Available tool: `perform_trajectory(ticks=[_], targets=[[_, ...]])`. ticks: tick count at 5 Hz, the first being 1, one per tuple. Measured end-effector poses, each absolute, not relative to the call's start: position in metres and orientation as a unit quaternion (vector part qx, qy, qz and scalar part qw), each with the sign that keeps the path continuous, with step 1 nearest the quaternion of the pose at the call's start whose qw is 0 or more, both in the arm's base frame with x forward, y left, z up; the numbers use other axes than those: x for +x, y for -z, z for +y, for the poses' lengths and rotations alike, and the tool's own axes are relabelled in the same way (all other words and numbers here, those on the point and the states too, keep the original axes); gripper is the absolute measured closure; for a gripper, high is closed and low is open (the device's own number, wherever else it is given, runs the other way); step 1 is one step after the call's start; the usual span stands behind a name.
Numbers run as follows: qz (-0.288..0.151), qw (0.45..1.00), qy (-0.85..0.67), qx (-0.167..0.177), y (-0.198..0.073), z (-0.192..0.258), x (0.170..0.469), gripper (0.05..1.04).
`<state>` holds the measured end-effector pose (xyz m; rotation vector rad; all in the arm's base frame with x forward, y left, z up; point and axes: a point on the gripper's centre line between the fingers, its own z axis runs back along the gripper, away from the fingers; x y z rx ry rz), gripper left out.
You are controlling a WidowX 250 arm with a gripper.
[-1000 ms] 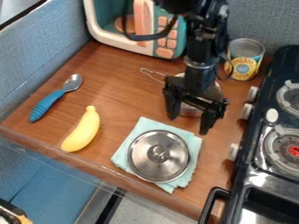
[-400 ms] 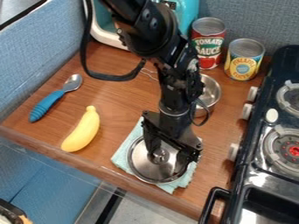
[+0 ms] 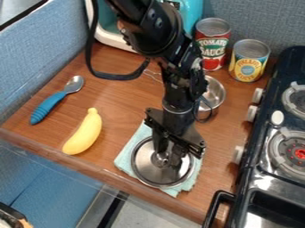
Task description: Put the lid on the left side of the silver pot
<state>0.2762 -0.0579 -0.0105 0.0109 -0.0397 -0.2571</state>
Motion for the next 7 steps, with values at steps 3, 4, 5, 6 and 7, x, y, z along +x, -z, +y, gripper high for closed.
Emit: perform_trajectory(ticks=[3, 4, 5, 6, 7], targets=[[-0.016, 0.992, 0.124, -0.018, -0.022, -0.05, 0.272, 0.812], [-0.033, 0.993, 0.114, -0.018, -0.041, -0.046, 0.281, 0.813], [-0.068, 0.995, 0.066, -0.019, -0.061, -0.014, 0.305, 0.813], [-0.101, 0.995, 0.009, -0.008, -0.077, 0.036, 0.329, 0.812], [-0.094, 0.995, -0.026, -0.01, -0.07, 0.068, 0.349, 0.813]])
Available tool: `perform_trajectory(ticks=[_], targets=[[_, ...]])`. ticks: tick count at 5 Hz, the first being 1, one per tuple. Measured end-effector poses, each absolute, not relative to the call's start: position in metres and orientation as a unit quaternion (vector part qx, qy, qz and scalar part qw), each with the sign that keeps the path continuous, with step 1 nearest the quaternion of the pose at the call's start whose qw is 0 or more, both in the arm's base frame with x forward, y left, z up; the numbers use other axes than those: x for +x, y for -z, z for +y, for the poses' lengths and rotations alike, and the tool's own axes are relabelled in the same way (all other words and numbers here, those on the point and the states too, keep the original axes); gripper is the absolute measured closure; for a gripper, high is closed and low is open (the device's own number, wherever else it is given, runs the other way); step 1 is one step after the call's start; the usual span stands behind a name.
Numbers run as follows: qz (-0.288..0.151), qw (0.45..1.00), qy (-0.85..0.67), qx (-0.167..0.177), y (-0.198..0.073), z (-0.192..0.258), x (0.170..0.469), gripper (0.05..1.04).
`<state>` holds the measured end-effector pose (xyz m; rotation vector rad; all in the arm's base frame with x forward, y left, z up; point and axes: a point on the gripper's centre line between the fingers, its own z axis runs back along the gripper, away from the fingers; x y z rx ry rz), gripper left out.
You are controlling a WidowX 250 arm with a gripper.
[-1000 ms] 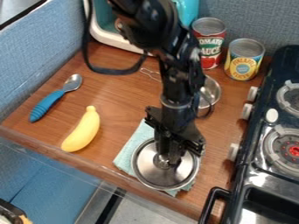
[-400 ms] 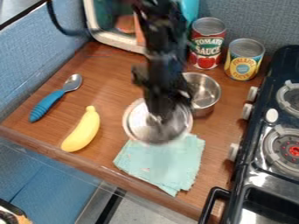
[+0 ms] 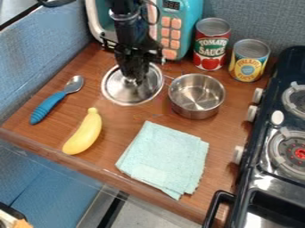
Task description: Put the lid on the left side of the silver pot
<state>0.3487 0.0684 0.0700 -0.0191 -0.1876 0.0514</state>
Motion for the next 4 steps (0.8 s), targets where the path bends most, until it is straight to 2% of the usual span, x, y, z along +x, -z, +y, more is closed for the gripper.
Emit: perform_trajectory(ticks=[1, 3, 4], targets=[[-0.083, 0.994, -0.07, 0.006, -0.061, 0.115, 0.364, 0.813], [-0.063, 0.994, -0.088, 0.012, -0.036, 0.14, 0.383, 0.813], [-0.029, 0.996, -0.087, 0.014, -0.008, 0.14, 0.387, 0.813]])
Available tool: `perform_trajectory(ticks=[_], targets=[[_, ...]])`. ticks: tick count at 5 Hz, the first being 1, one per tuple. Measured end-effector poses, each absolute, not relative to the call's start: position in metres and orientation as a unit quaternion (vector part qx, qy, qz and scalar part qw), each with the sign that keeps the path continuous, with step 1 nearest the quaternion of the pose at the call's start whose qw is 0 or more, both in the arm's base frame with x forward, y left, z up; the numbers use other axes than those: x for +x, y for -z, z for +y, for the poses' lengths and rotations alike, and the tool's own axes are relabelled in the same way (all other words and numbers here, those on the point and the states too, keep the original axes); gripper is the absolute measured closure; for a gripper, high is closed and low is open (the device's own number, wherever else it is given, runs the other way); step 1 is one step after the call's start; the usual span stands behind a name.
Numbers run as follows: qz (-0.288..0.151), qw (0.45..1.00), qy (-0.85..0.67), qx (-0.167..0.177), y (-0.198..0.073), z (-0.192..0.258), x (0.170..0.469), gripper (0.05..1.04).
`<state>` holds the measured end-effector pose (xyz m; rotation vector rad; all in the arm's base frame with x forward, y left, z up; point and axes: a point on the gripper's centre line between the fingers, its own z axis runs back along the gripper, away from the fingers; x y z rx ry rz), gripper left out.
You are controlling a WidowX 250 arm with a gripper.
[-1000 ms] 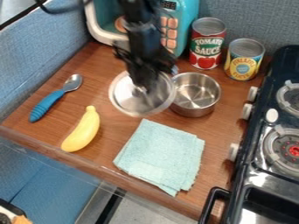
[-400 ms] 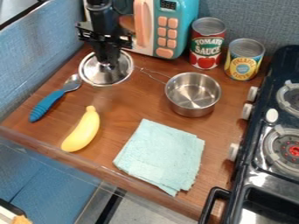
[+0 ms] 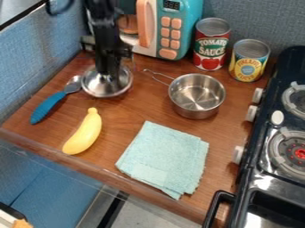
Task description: Put the lid on the left side of the silver pot
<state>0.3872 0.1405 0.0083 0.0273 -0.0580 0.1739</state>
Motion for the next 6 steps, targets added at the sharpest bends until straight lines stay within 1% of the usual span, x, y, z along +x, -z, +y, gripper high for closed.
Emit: perform_trajectory(ticks=[1, 2, 3, 4, 5, 6], targets=[[-0.014, 0.997, -0.071, 0.023, 0.006, 0.138, 0.398, 0.813], [-0.013, 0.996, -0.078, 0.03, 0.008, 0.142, 0.401, 0.745], [-0.01, 0.996, -0.086, 0.037, 0.006, 0.14, 0.392, 0.456], [-0.065, 0.994, -0.082, 0.038, -0.034, 0.138, 0.394, 0.17], [-0.099, 0.992, -0.069, 0.038, -0.064, 0.136, 0.397, 0.075], [-0.086, 0.995, -0.038, 0.03, -0.062, 0.132, 0.393, 0.081]])
